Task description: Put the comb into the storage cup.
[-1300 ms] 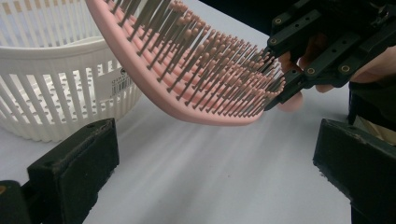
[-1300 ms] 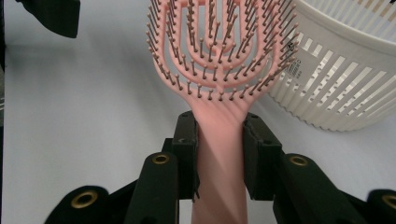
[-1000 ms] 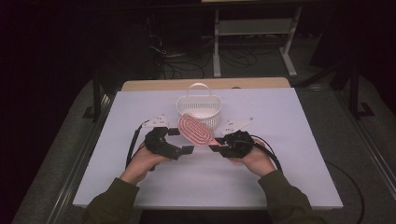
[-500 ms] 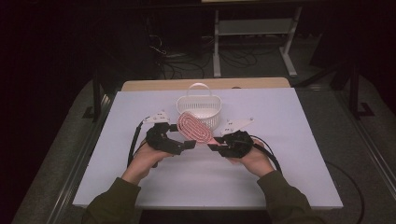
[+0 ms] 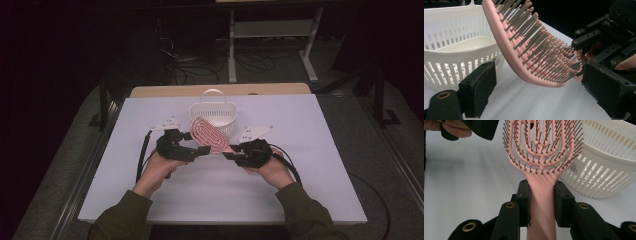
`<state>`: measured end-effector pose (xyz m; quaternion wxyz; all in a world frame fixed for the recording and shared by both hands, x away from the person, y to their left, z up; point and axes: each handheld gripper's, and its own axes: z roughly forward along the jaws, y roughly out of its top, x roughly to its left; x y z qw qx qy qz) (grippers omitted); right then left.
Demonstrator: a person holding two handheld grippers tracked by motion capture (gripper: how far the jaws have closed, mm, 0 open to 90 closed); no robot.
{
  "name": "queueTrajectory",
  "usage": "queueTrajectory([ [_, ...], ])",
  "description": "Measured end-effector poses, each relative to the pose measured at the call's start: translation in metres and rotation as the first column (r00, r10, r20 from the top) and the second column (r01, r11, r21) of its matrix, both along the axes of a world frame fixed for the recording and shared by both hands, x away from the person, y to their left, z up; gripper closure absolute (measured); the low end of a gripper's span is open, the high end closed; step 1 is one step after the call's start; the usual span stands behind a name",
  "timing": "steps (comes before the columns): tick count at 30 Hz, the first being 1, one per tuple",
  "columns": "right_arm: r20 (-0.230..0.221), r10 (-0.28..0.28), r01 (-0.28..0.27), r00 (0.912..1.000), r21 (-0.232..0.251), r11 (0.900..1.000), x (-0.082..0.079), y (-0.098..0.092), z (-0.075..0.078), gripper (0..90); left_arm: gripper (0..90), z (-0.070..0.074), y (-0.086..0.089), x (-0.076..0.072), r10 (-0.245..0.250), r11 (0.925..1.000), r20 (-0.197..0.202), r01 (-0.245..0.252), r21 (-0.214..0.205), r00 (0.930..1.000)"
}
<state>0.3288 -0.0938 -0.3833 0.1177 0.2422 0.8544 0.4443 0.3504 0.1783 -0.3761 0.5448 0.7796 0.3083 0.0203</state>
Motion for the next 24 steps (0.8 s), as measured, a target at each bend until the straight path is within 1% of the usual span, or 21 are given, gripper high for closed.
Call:
queueTrajectory([
  [3,0.007,0.002,-0.002,1.0,0.001,1.0,-0.0005,-0.0008,0.0014,68.8,14.5,0.0001,-0.0001,0.0005,0.003,0.9999,-0.01,-0.003,-0.016,0.9999],
  [6,0.007,0.001,-0.001,1.0,0.002,1.0,-0.0014,-0.0001,0.0019,68.8,16.0,0.0014,-0.0005,0.0002,-0.004,0.9996,-0.011,0.004,-0.028,0.9999],
  [7,0.01,0.002,-0.002,0.9999,0.001,1.0,-0.0015,0.0005,0.0017,68.8,17.4,0.0016,-0.0004,0.0003,-0.01,0.9994,-0.013,0.009,-0.034,0.9999],
  [11,0.012,0.009,-0.009,0.9999,-0.002,1.0,-0.0019,0.0021,0.0011,68.8,21.8,0.0019,0.0006,0.0012,-0.006,0.9985,-0.025,0.005,-0.054,0.9997],
  [14,0.02,0.017,-0.017,0.9997,0.002,0.9999,-0.0023,0.0028,0.0011,68.8,23.7,0.0024,0.0011,0.0013,-0.007,0.9981,-0.031,0.005,-0.061,0.9995],
  [20,0.025,0.015,-0.015,0.9996,-0.001,0.9999,-0.0027,0.0039,0.0012,68.8,31.0,0.0022,0.0018,0.0025,-0.016,0.9963,-0.044,0.012,-0.085,0.9989],
  [24,0.025,0.018,-0.017,0.9995,-0.005,0.9998,-0.0035,0.0051,0.0002,68.8,32.7,0.0025,0.002,0.0031,-0.011,0.9961,-0.044,0.007,-0.088,0.999],
])
